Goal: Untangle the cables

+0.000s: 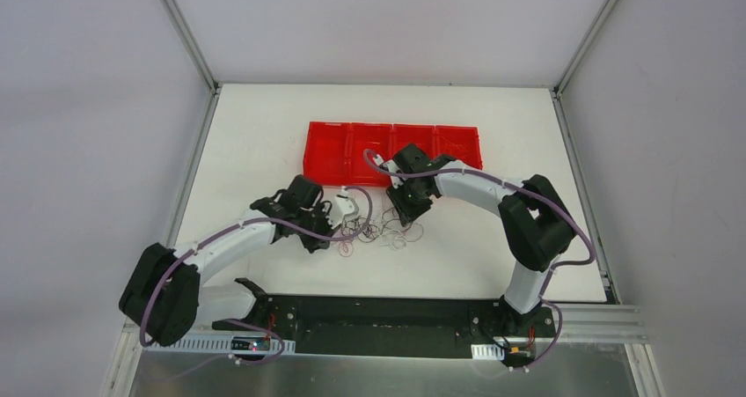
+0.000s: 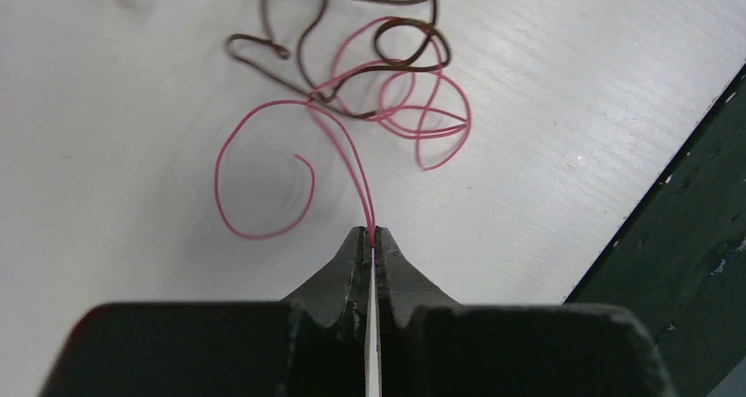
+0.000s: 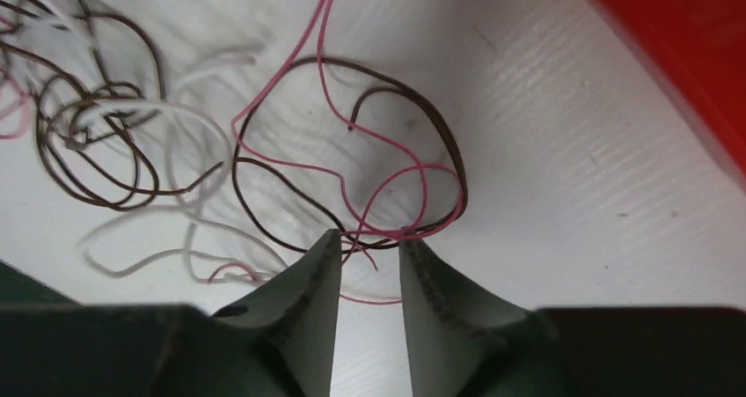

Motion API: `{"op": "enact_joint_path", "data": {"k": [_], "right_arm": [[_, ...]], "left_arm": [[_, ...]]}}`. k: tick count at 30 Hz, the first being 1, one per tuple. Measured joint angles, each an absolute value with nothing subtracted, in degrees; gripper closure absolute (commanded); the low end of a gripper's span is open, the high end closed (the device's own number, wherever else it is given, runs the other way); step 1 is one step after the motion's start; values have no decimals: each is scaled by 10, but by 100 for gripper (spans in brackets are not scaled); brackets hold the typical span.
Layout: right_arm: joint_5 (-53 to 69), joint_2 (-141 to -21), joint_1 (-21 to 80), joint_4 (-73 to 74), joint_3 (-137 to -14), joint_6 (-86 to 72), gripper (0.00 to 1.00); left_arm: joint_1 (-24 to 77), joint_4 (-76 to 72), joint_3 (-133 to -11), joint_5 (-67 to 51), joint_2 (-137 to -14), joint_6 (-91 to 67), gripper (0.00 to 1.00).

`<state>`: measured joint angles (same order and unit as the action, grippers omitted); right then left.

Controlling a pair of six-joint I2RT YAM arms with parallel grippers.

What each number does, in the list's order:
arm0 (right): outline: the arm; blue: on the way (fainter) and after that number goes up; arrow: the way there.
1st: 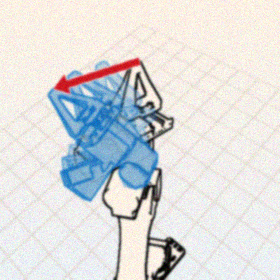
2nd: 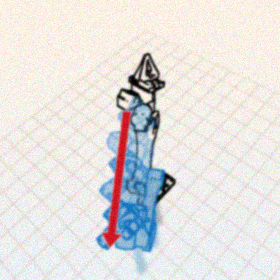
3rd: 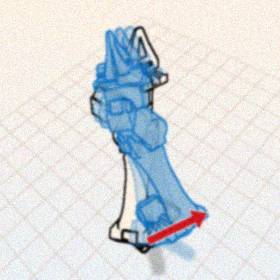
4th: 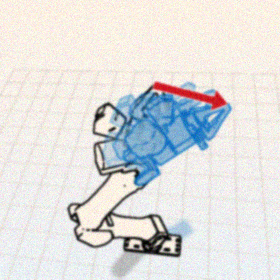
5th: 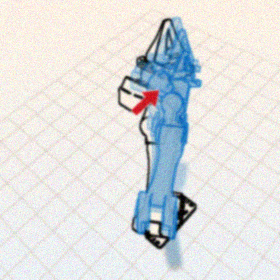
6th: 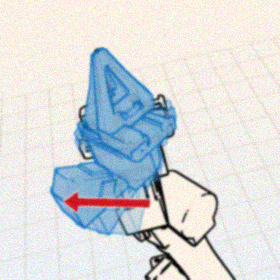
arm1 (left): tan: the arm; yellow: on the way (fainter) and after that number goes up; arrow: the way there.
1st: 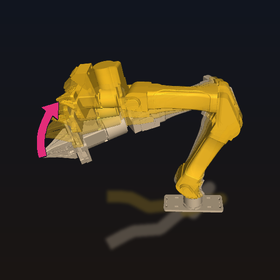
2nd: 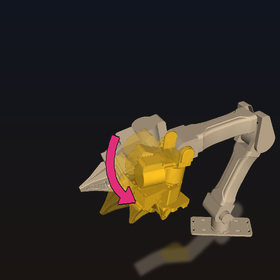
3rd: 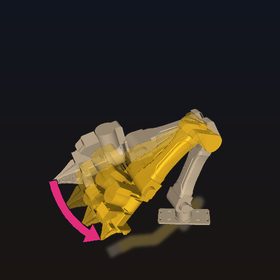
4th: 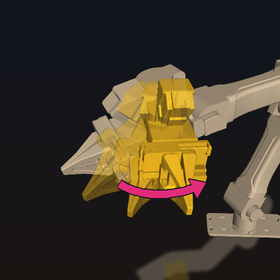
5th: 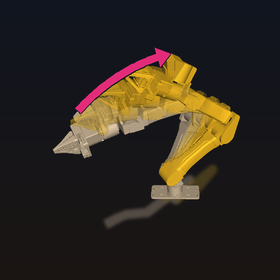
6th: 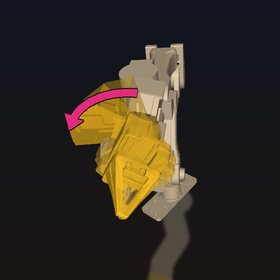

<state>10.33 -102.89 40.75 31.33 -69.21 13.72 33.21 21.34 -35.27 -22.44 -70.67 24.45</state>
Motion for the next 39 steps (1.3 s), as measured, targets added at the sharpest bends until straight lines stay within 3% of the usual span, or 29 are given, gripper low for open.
{"op": "enact_joint_path", "data": {"k": [3, 4, 16, 24, 30, 31, 33, 35, 39], "right_arm": [[74, -1028, 407, 312, -668, 151, 98], [67, -1028, 407, 313, -661, 157, 100], [-8, -919, 329, 323, -535, 216, 100], [-28, -851, 253, 377, -498, 279, 100], [-32, -765, 206, 404, -482, 338, 99], [-31, -754, 195, 412, -479, 348, 88], [-16, -739, 179, 431, -479, 362, 52], [22, -732, 174, 460, -490, 368, 29], [120, -723, 180, 485, -553, 349, 17]], "left_arm": [[291, 228, -352, -230, -648, 237, 100], [275, 237, -353, -234, -623, 236, 100], [61, 438, -471, -271, -430, 303, 100], [-51, 497, -600, -315, -484, 298, 100], [-121, 506, -629, -343, -563, 276, 100], [-128, 508, -631, -348, -571, 275, 100], [-137, 513, -632, -374, -580, 269, 100], [-137, 519, -632, -408, -579, 261, 100], [-123, 526, -634, -482, -568, 224, 100]]}}
